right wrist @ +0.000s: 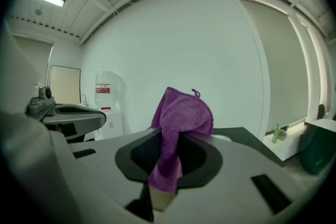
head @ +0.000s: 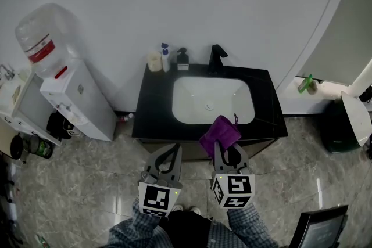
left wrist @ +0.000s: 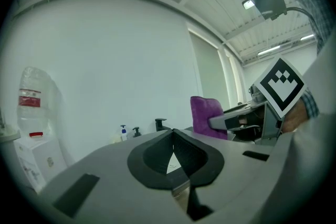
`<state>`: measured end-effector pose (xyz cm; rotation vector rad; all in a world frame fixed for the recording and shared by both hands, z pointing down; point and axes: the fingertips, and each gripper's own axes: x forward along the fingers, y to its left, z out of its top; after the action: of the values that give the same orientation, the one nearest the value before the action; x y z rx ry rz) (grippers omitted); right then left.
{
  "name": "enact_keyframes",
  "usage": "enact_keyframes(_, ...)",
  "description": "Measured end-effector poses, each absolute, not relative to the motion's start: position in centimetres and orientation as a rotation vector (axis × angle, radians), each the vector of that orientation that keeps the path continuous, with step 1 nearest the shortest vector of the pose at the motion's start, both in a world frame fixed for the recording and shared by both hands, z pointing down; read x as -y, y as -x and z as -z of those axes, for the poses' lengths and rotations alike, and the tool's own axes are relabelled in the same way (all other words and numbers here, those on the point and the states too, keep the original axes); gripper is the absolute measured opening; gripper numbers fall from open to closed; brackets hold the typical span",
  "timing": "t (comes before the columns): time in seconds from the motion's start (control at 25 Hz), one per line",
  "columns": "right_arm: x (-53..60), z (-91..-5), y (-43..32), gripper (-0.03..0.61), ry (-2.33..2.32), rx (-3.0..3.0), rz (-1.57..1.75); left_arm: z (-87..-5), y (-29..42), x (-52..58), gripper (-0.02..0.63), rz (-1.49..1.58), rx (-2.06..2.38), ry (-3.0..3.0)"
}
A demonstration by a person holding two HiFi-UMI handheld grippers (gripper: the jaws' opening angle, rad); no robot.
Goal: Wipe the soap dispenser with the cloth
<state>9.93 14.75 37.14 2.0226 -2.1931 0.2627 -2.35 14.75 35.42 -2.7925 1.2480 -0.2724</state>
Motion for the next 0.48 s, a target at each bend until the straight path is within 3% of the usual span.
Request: enact_keyframes(0.48,-15.2,-37.6,-8.6,0.080,-2.008,2.190,-0.254,-35.8,3.1,-15.4,0.002,0.262,-1.236,2.825)
